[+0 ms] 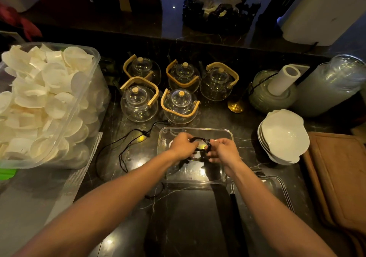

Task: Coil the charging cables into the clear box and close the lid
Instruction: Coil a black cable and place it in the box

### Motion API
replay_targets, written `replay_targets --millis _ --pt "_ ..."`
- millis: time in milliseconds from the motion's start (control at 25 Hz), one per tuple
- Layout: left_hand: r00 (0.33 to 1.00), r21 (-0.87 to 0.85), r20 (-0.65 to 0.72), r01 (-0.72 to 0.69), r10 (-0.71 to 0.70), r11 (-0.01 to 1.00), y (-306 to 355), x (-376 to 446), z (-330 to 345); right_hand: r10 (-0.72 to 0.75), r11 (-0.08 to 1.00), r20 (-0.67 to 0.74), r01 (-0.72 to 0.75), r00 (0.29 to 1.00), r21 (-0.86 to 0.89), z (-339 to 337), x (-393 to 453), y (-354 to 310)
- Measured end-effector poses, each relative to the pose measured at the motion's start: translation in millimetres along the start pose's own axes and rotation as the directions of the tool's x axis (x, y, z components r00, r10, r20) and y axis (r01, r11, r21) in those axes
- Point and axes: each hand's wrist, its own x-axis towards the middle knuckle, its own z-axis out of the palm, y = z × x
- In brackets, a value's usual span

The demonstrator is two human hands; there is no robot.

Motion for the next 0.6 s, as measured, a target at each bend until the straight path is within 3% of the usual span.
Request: replay_targets --millis 160,360,600 --pt "0.991 -0.095 -0.1 0.079 -0.089 0.992 -18 2 11 -0.056 0.995 -0.098 0.047 0.994 -0.093 14 17 14" --pt "0.982 0.129 -0.189 0.046 -0.021 0.991 -19 10 14 -0.084 0.969 -0.167 0.041 0.982 -0.244 15 32 26" --pt "0.965 0.124 -0.262 0.065 -0.03 0.99 -29 19 14 -0.117 0.97 -0.177 0.074 0.977 -0.232 18 32 30"
